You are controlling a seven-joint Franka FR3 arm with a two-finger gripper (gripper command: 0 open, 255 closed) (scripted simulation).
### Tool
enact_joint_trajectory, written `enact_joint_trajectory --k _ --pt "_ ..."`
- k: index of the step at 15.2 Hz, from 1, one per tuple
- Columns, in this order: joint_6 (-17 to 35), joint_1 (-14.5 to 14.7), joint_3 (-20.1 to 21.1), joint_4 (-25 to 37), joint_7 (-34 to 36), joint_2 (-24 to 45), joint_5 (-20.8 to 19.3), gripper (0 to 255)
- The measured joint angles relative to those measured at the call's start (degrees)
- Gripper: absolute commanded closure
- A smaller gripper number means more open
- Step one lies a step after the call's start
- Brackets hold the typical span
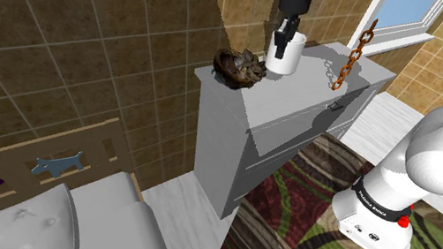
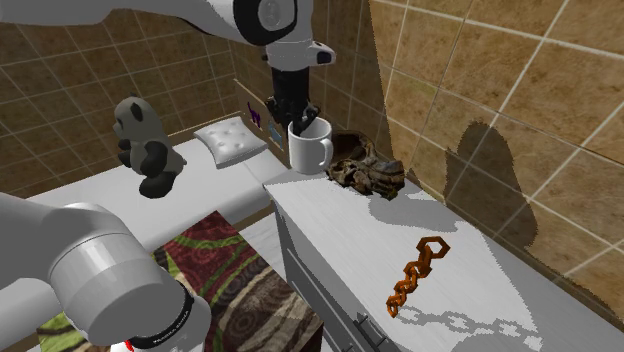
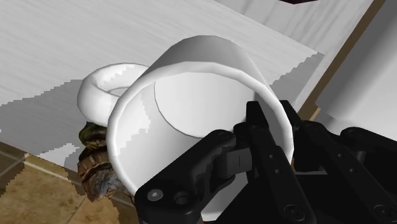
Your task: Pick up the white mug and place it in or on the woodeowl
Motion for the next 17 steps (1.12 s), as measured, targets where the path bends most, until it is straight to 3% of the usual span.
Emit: enact_joint_trajectory --k 4,9,17 --pt "-2.41 -0.07 -0.12 3.28 -0.25 0.85 -0.03 255" --pt "-3.2 -1.06 -1.71 13.18 -2.71 9.94 -0.44 255" --pt "-8.57 -3.16 -4.1 37.27 -7.48 28.48 0.2 255"
